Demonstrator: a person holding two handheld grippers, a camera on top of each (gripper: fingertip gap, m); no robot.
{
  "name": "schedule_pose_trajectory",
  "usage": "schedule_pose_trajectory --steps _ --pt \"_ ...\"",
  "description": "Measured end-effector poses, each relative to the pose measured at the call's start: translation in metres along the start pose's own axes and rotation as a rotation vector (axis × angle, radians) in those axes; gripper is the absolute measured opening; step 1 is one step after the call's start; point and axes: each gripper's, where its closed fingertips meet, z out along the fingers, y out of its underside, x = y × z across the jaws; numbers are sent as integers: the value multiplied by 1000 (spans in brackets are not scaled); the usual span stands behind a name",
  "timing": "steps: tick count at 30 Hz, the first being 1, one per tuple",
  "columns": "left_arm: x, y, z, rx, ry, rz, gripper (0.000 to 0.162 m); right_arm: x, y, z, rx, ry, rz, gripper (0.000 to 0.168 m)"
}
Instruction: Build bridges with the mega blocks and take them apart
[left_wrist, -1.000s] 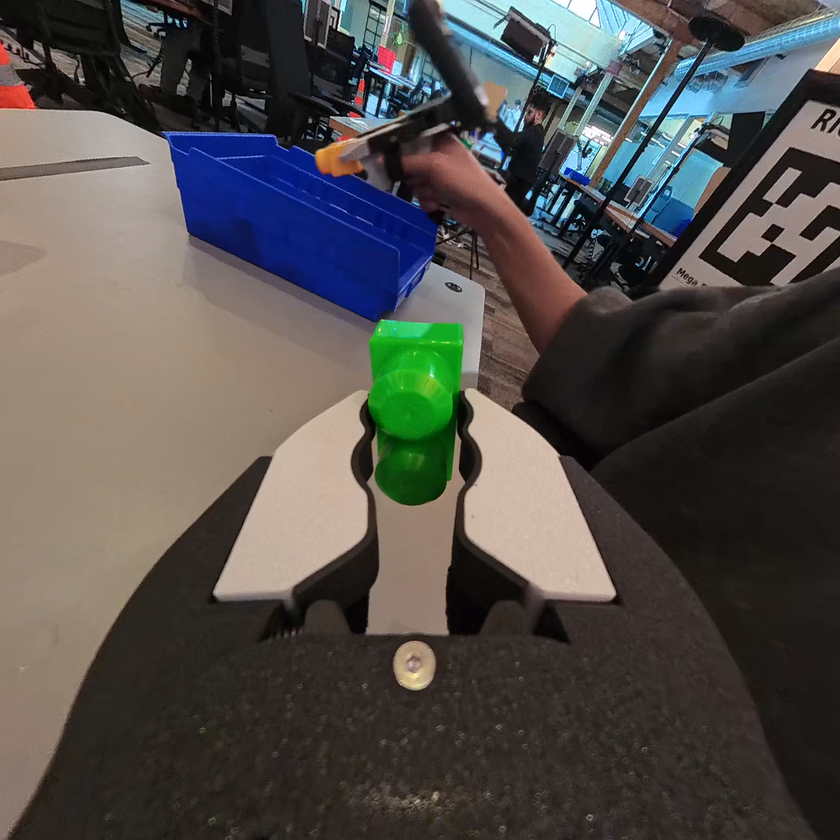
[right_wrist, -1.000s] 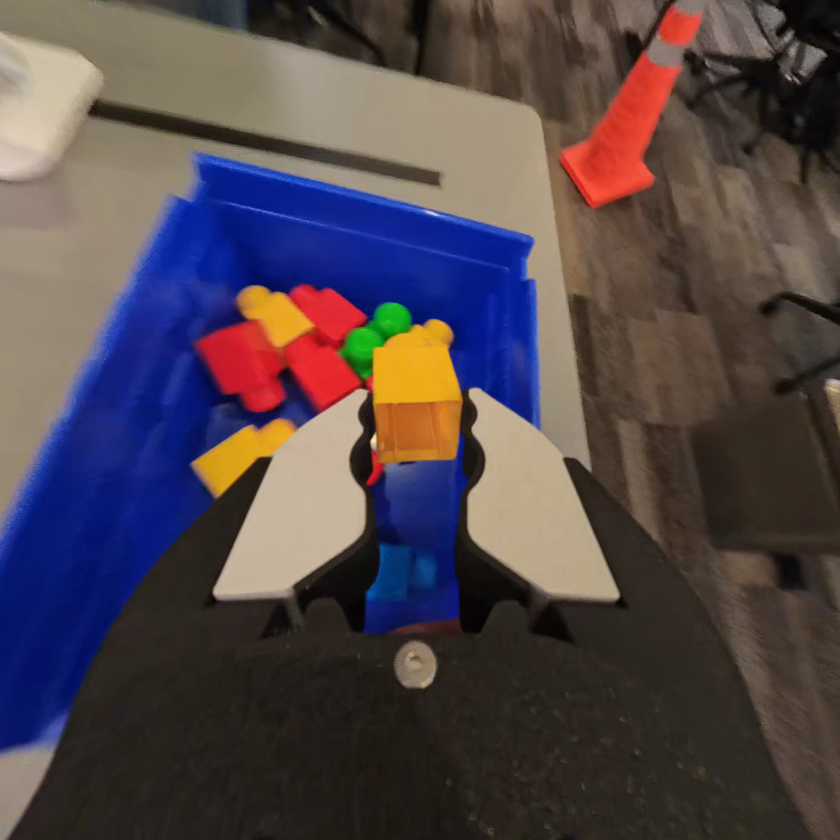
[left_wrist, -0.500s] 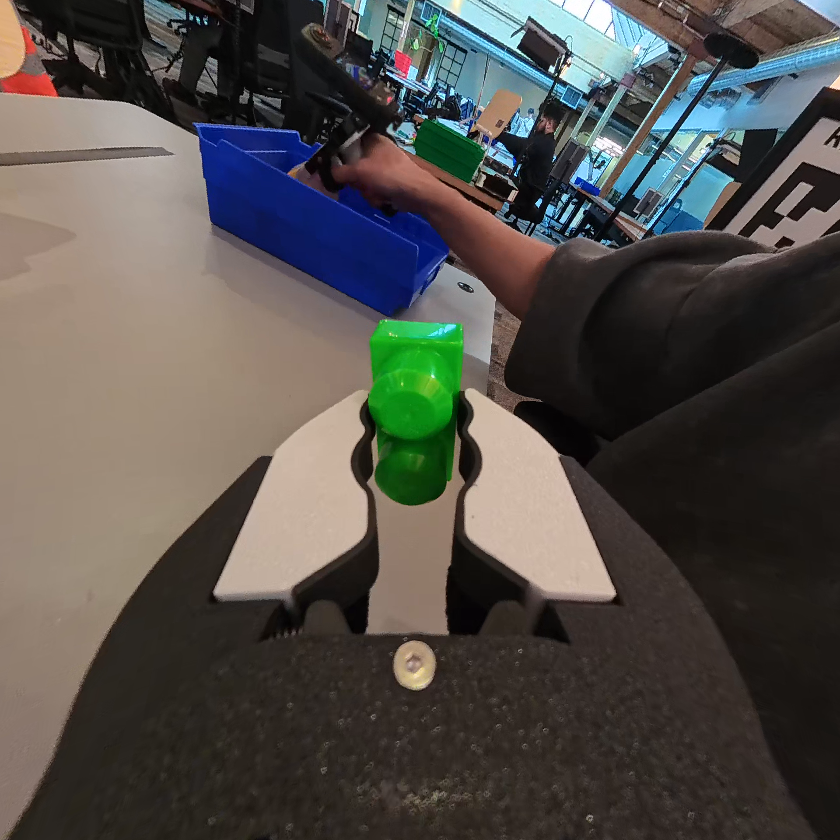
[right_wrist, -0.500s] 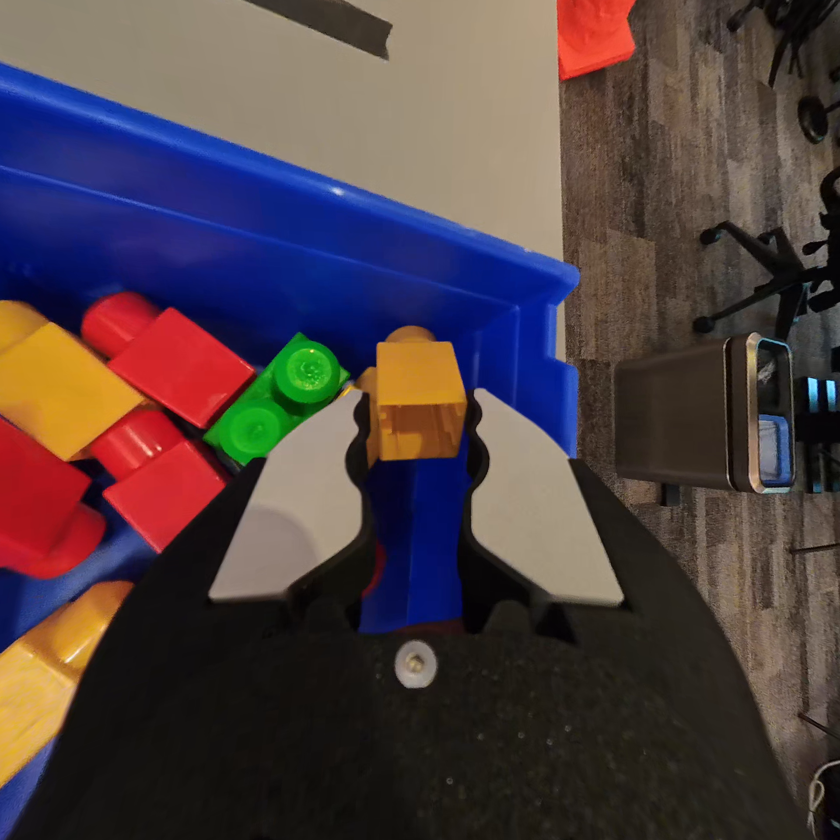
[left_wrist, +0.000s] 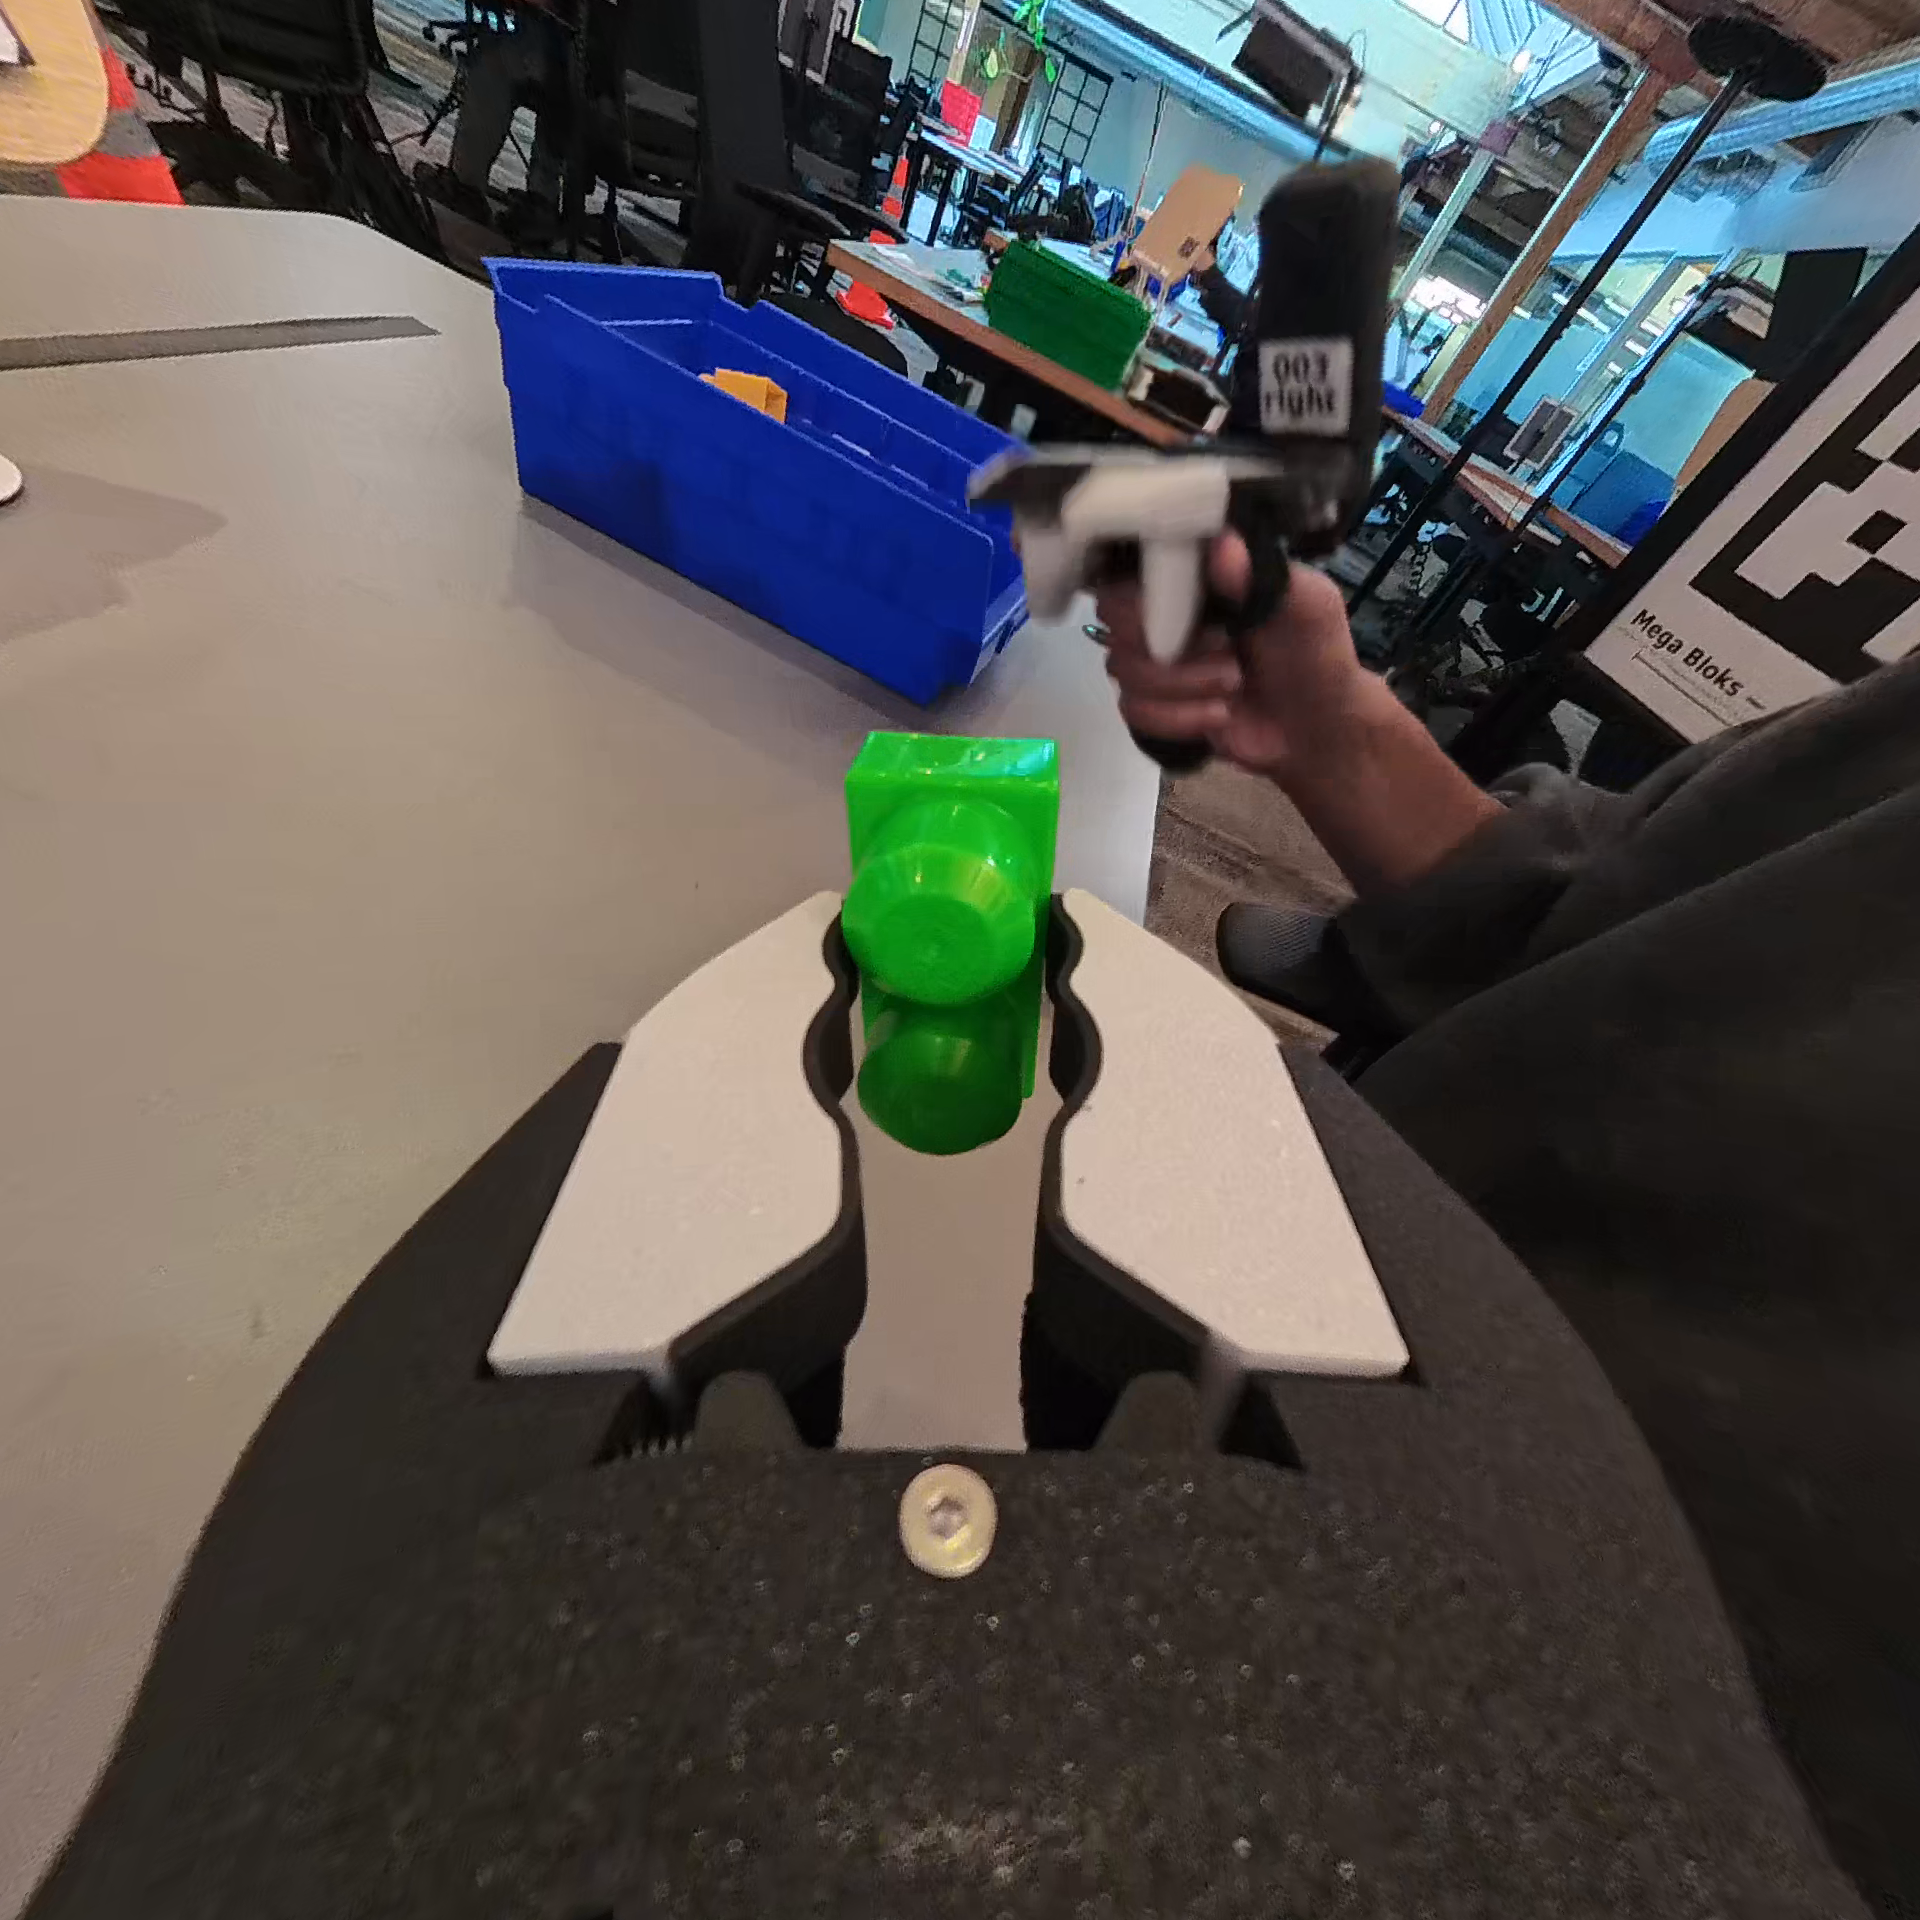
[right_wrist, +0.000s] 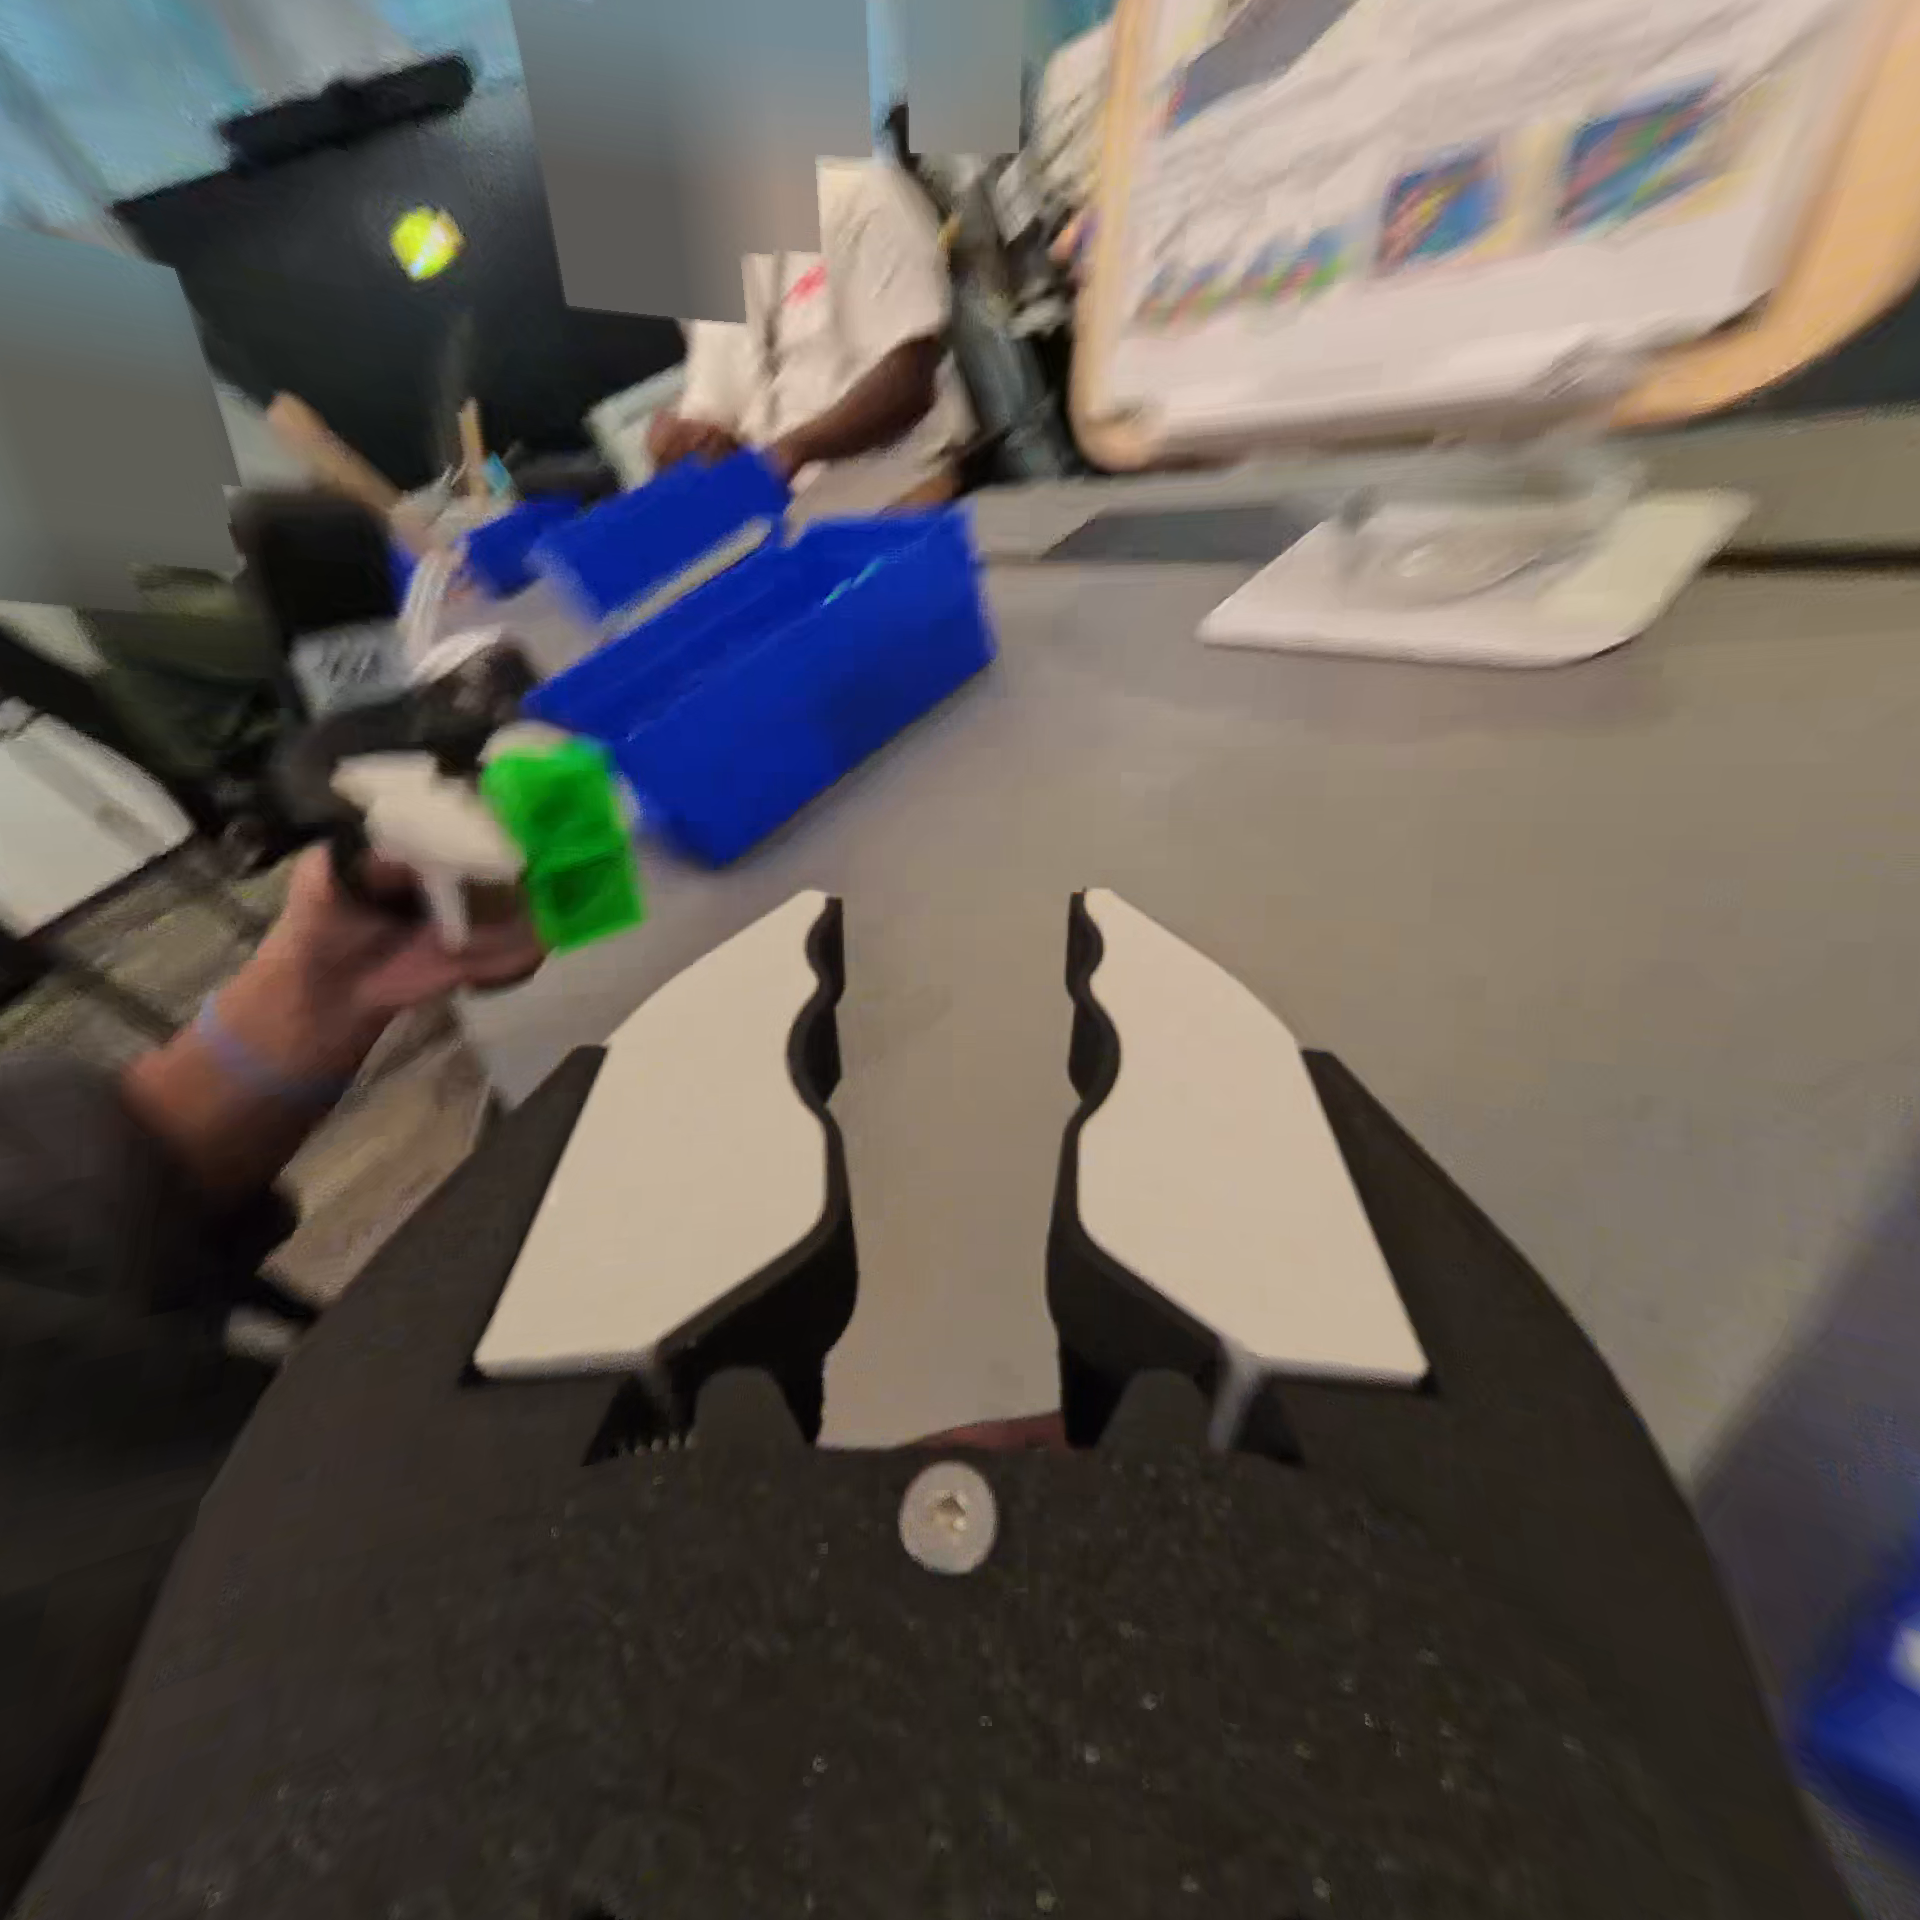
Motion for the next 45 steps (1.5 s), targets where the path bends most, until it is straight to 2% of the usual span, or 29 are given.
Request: schedule_pose_trajectory --steps 2,5,7,9,13,15,18,26,30,36,38,42,45 --pt "-1 1 1 -10 -17 19 34 -23 36 10 -70 10 -75 41" --pt "-5 0 4 -54 -65 45 34 -39 58 18 -97 21 -109 38" --pt "-27 -6 7 -139 -216 83 34 -42 69 23 -151 28 -136 39" --pt "-54 -2 12 -334 -355 107 34 -36 74 25 -178 70 -176 38" --pt "-110 23 24 -808 -528 126 34 -29 87 27 -234 98 -178 38" --pt "-128 32 34 -991 -523 135 34 -29 90 26 -238 88 -164 37" --pt "-145 43 55 -1157 -469 115 34 -25 92 23 -243 103 -167 36" --pt "-153 60 80 -1355 -364 150 34 -24 94 13 -253 109 -182 36" --pt "-157 67 80 -1405 -368 170 34 -22 95 11 -262 110 -189 35" --pt "-158 68 86 -1385 -380 194 35 -19 101 15 -287 113 -188 36" --pt "-156 68 87 -1348 -370 190 40 -18 103 16 -297 120 -190 36" --pt "-141 52 70 -1119 -447 158 55 -11 108 17 -314 170 -195 37" --pt "-99 38 46 -747 -454 98 54 -3 109 17 -323 245 -225 43"
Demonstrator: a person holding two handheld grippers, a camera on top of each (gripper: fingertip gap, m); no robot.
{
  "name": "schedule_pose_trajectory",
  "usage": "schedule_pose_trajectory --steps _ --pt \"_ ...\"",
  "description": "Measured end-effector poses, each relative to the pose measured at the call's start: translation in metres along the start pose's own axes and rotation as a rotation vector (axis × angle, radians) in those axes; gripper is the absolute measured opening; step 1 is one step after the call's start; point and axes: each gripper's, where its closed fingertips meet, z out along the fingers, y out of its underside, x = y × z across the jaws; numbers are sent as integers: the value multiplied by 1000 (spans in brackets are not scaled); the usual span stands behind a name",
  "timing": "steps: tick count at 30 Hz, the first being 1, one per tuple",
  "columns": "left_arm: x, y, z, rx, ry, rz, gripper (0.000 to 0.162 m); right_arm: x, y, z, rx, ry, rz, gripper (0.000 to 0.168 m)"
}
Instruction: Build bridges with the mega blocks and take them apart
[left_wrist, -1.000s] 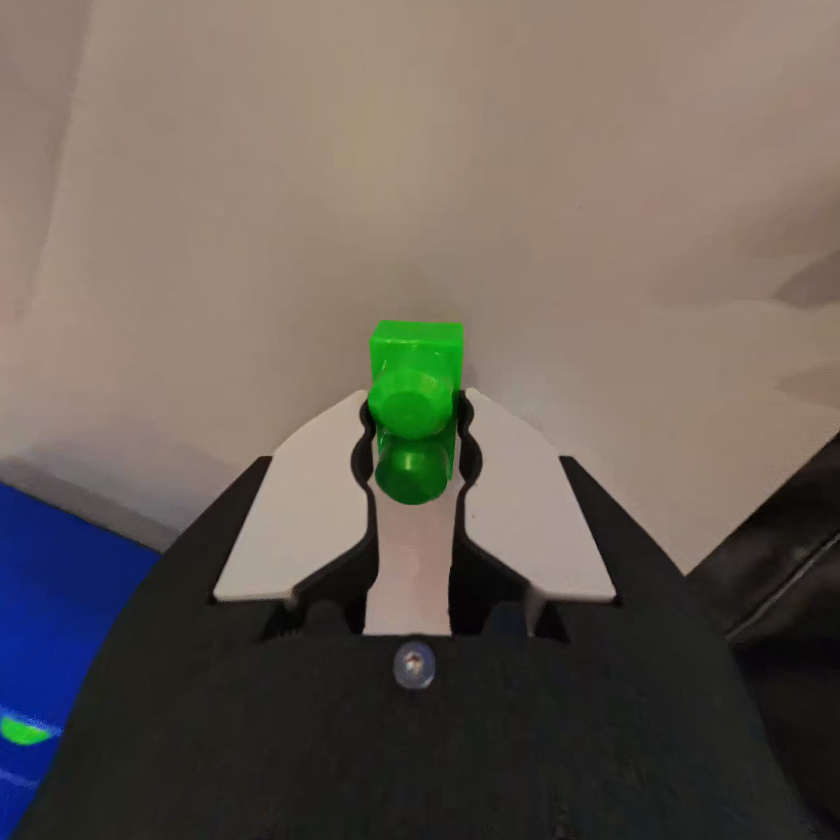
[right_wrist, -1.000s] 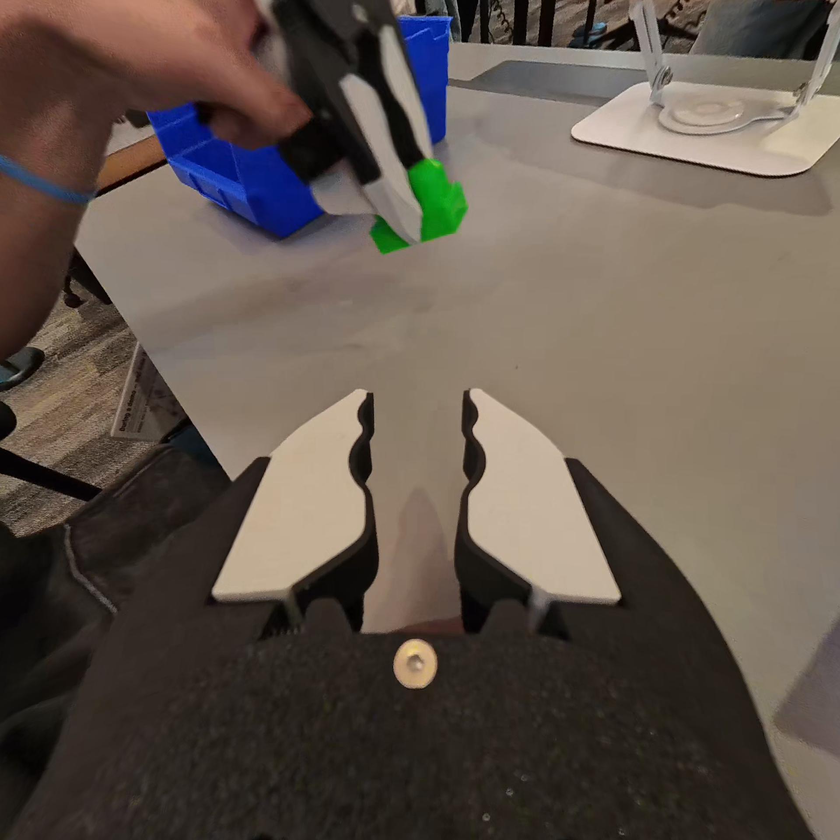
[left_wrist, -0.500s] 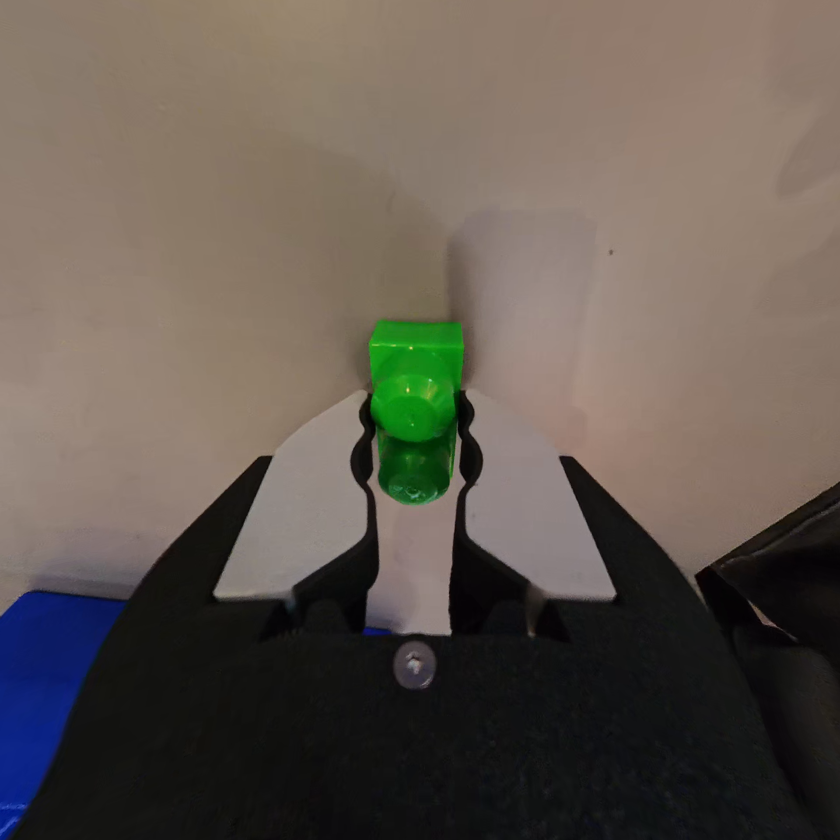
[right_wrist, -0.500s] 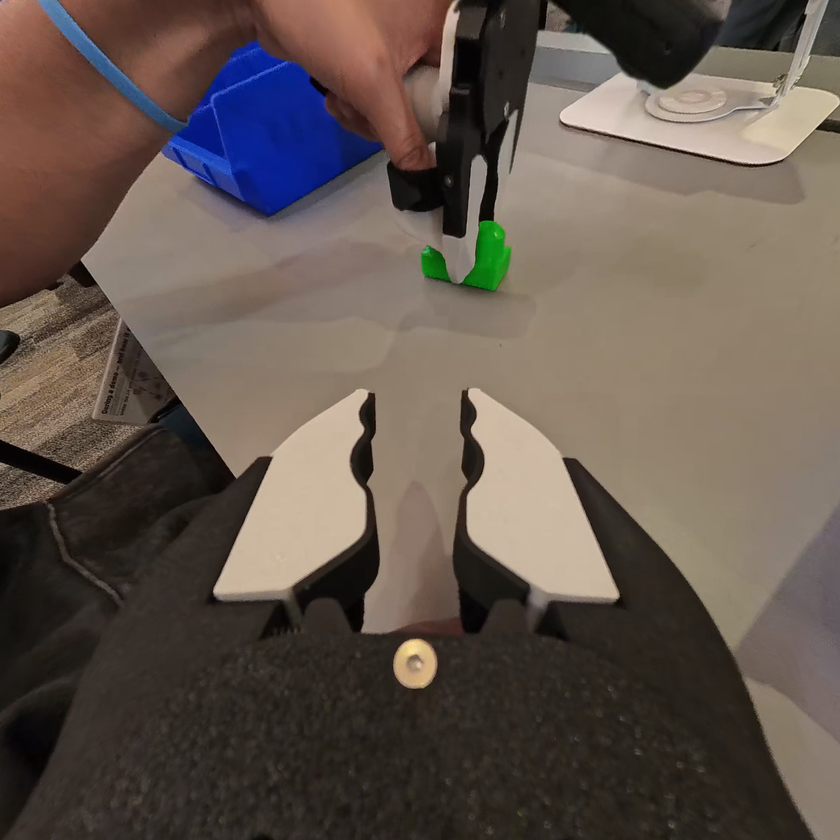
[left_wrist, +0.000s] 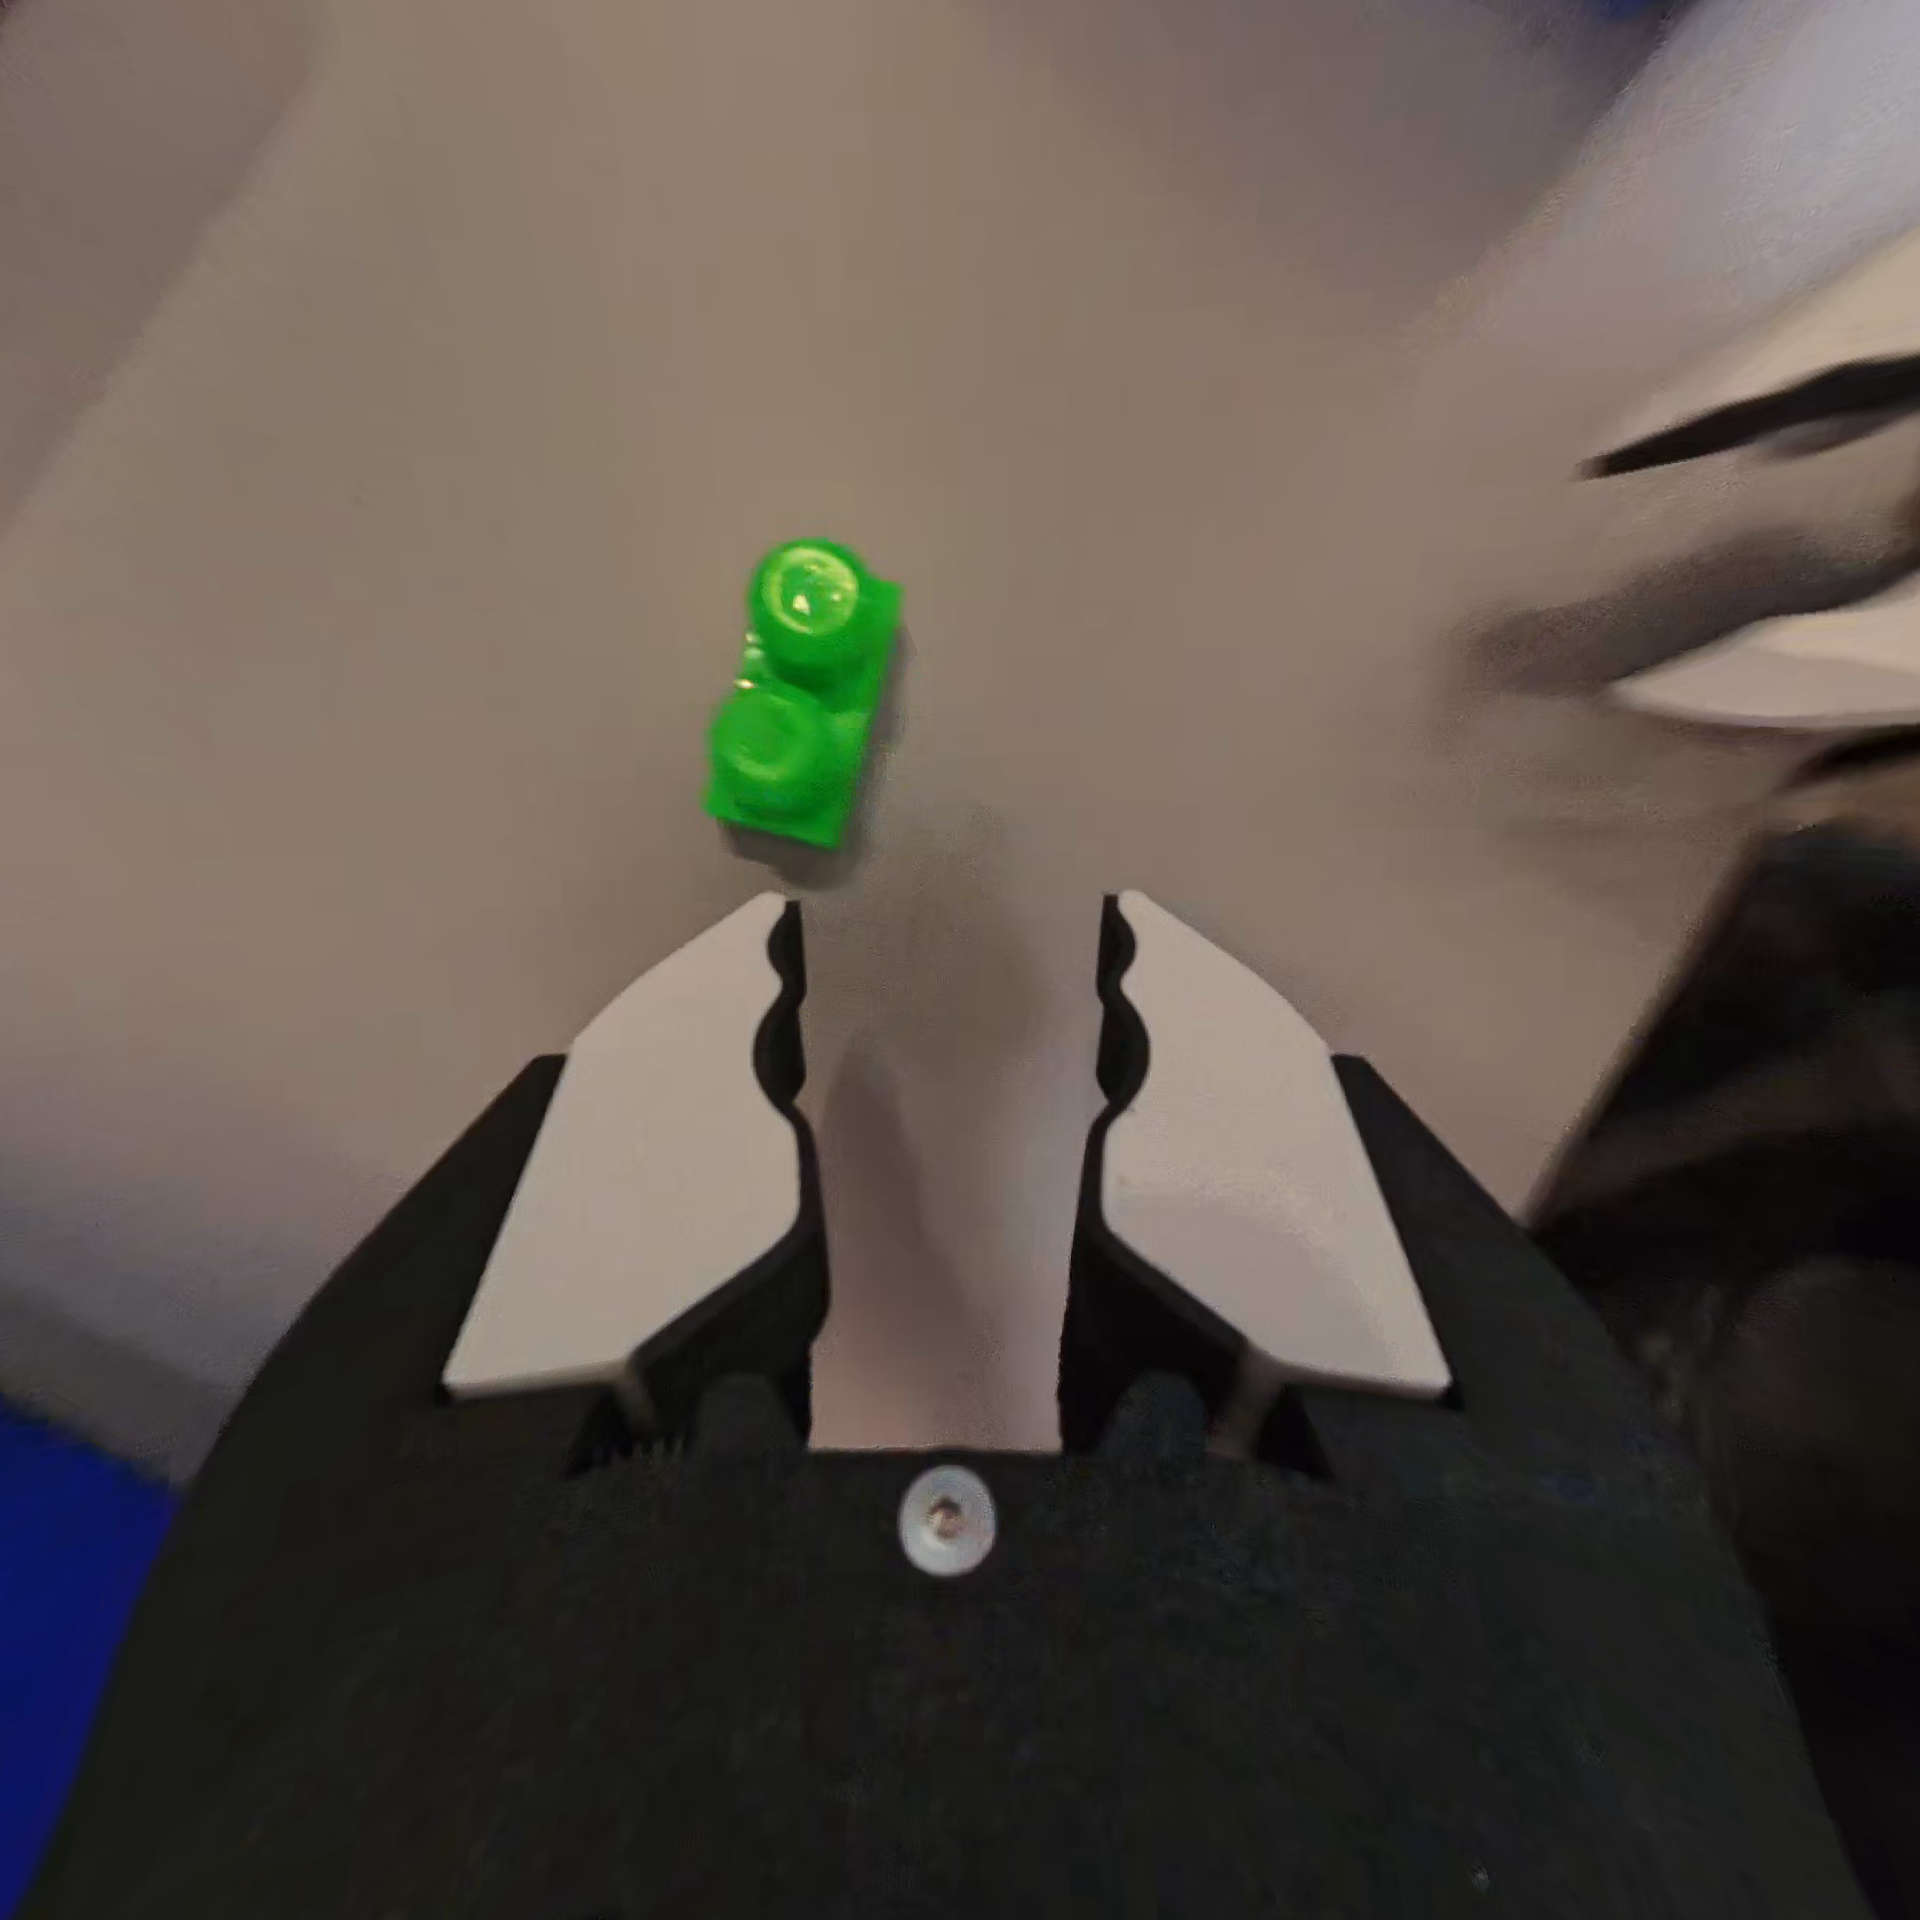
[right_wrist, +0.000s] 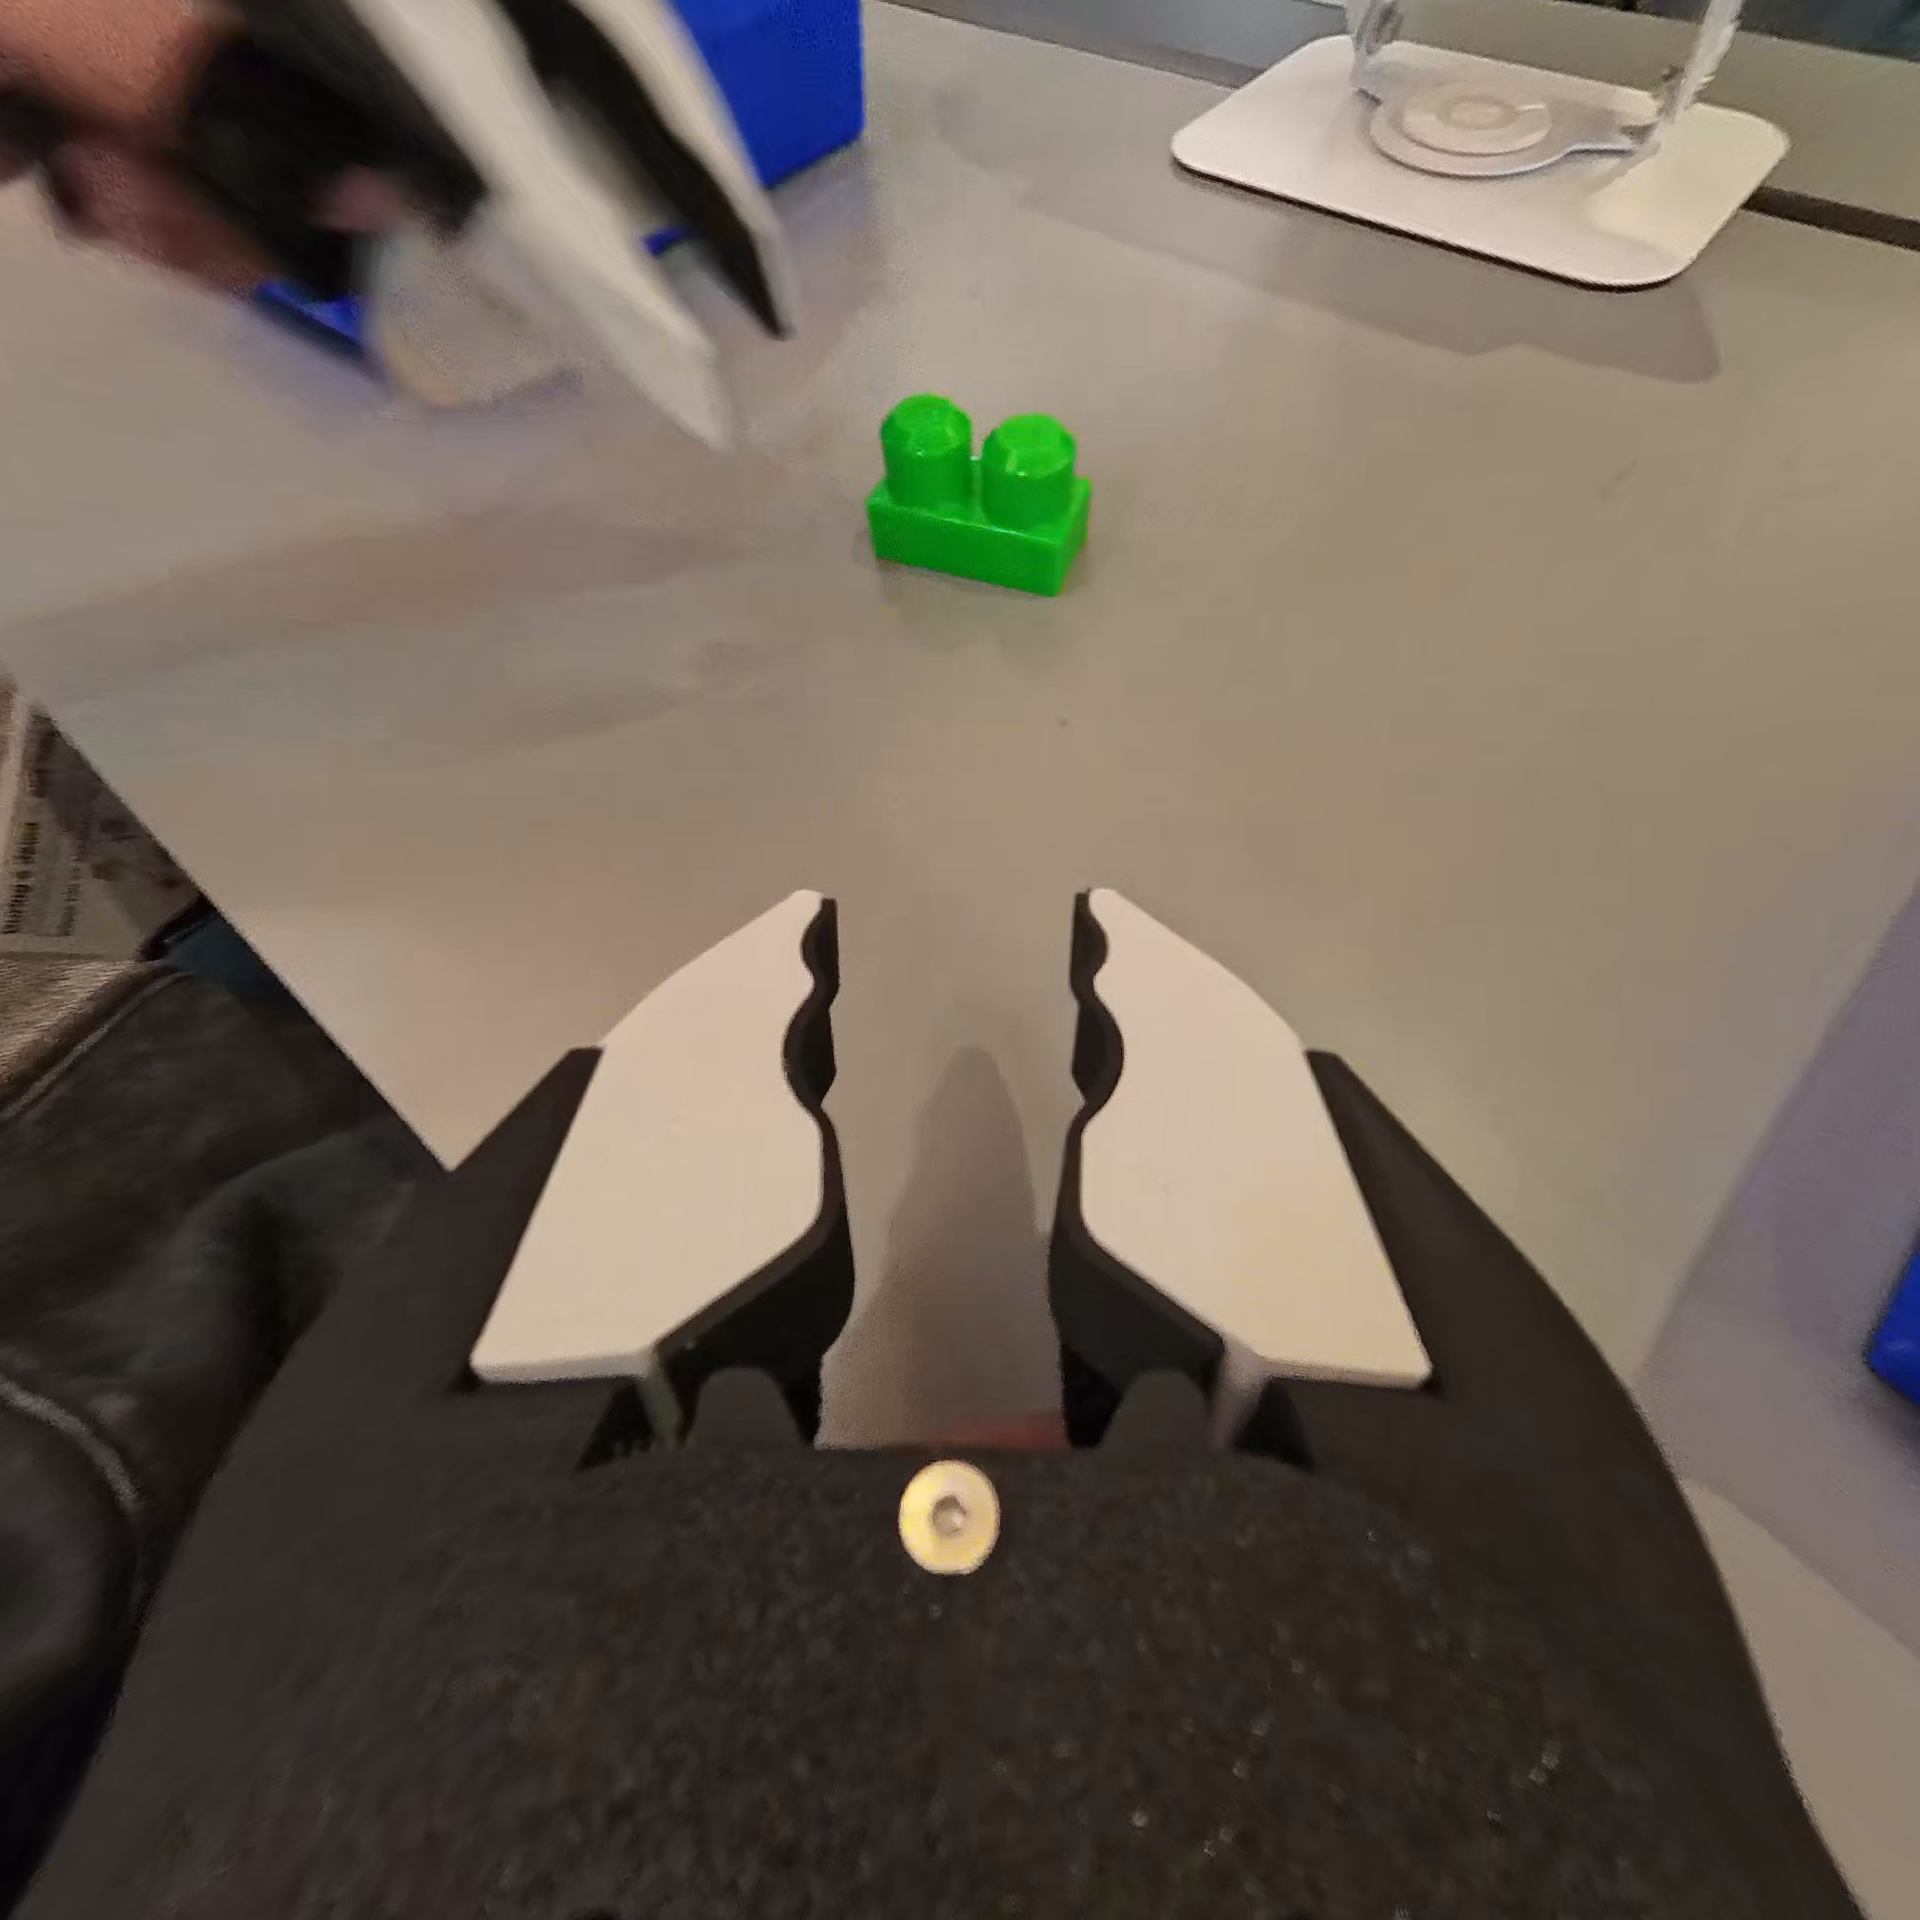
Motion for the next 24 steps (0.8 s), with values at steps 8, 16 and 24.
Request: schedule_pose_trajectory --steps 8,16,24 --pt "87 83 -40 510 83 -368 47 -13 -36 52 36 158 122 75" --pt "114 109 -53 645 79 -353 45 4 -50 144 -146 351 181 82" --pt "103 119 -56 637 14 -301 44 12 -45 175 -289 289 204 75"
